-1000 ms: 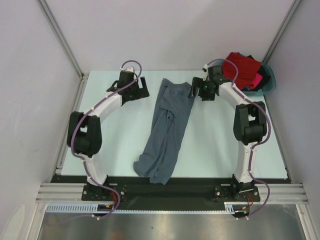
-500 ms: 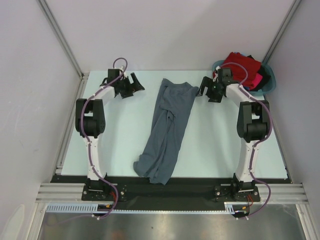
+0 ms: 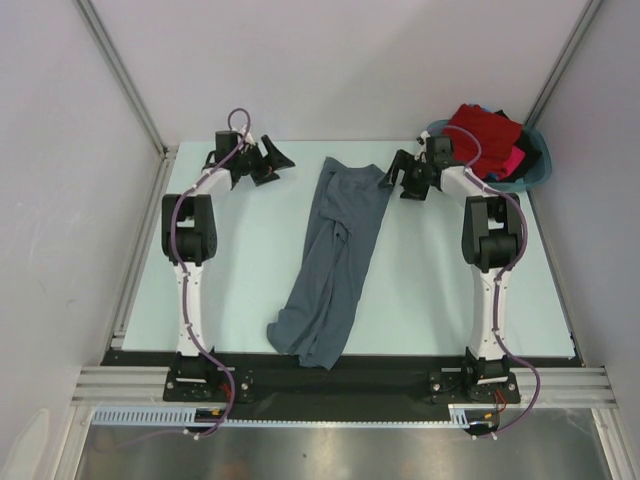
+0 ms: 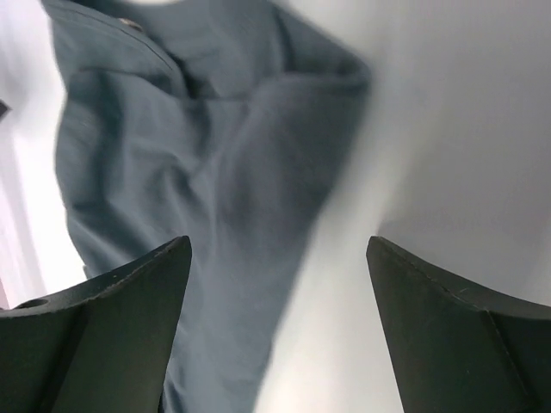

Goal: Fold and stack the t-shirts
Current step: Fold the tshirt

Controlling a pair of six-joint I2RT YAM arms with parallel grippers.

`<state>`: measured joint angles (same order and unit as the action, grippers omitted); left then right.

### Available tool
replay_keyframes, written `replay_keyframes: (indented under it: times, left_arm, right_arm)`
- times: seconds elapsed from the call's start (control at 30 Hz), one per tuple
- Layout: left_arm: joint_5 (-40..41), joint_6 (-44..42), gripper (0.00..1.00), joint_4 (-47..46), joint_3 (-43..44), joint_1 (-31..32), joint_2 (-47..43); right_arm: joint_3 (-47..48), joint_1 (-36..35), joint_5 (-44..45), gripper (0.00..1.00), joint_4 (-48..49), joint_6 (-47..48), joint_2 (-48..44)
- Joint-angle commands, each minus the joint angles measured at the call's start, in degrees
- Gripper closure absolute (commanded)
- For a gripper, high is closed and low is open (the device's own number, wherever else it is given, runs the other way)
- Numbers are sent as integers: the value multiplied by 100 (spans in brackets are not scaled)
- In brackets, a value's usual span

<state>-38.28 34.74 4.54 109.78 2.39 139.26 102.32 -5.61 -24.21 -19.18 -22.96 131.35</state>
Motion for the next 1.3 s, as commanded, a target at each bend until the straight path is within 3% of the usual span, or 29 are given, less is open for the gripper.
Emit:
replay_keyframes:
  times: [0.0,0.2,0.37,0.47,0.77,0.9,0.97,1.2,1.27]
  left_arm:
    - [-417,200,11,-173,674,147,363]
    - [-93,-20,13,468,1458,525,935]
    - [1084,-572,14,1461,2152,991,1182]
    - [1586,-644,14,1577,2171,1149,1165]
    - [2026,-873,16,1911,2373,1431,1332]
    - [1991,-820,23,1823,2417,1431,1376]
    - [1974,-794,31,1727,2478,1431,1384]
    - [1526,-600,62,1595,2751,1431,1630]
    - [1438,-591,73,1533,2699,1431,1639]
  right_arm:
    - [375,42,-225,11,90,-200,496]
    - [674,33,-278,13,2,-209,778]
    - [719,16,-278,14,-51,-165,857]
    - [719,7,-277,14,-68,-147,875]
    - [719,-55,-243,16,-86,-191,954]
    - [771,-98,-269,26,-16,-253,1050]
    - [894,-125,-304,32,-33,-279,1182]
    - [1334,-239,-330,39,-235,-323,1481]
    - [1439,-257,-357,61,-270,-288,1516]
